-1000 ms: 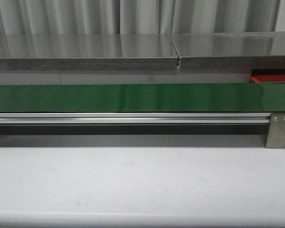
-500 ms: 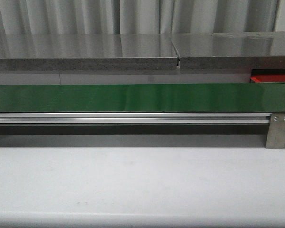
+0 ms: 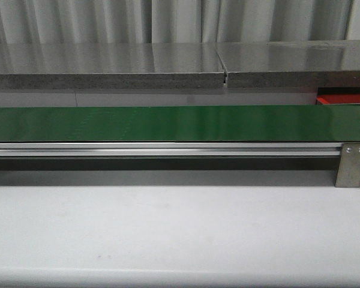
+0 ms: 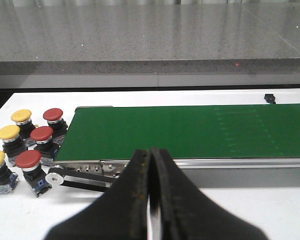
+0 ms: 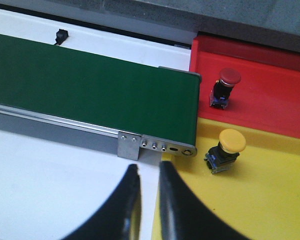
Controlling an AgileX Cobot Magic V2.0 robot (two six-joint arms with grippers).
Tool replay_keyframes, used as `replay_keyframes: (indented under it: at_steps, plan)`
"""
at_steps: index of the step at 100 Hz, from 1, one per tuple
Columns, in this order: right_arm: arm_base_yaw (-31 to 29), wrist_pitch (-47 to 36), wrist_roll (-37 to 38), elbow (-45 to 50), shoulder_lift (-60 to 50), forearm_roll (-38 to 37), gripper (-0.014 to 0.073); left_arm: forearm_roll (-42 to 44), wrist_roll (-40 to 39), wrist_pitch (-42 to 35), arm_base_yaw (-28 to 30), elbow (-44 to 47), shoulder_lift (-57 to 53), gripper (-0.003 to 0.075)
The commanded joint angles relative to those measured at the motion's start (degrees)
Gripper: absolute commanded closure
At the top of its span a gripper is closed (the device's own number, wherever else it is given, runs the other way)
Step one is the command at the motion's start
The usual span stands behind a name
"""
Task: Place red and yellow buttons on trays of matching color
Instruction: 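Carry the yellow button into the yellow tray and open the right gripper, then move the left gripper over a yellow button in the cluster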
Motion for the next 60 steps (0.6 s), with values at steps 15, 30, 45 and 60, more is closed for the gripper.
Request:
replay_keyframes:
  at_steps: [15,30,45,60]
  plan:
    - [0.2,-4.8,-0.5,-1.6,0.0,-0.2,0.0712,-1.1,-0.2,-4.6,-0.4,-1.4,0.5,0.0741]
    - [0.2,-4.8,-0.5,-1.6,0.0,-0.2,0.0712,-1.1,-0.2,-4.6,-0.4,-1.4,0.5,0.0741]
    - [0.2,-4.8,-0.5,-1.6,0.0,-0.2,0.0712,-1.1,-0.2,-4.6,-0.4,-1.4,0.5,0.0741]
    - [0.2,-4.8,-0.5,-1.6,0.0,-0.2,0.0712,-1.1,-0.2,-4.6,-0.4,-1.4,0.5,0.0741]
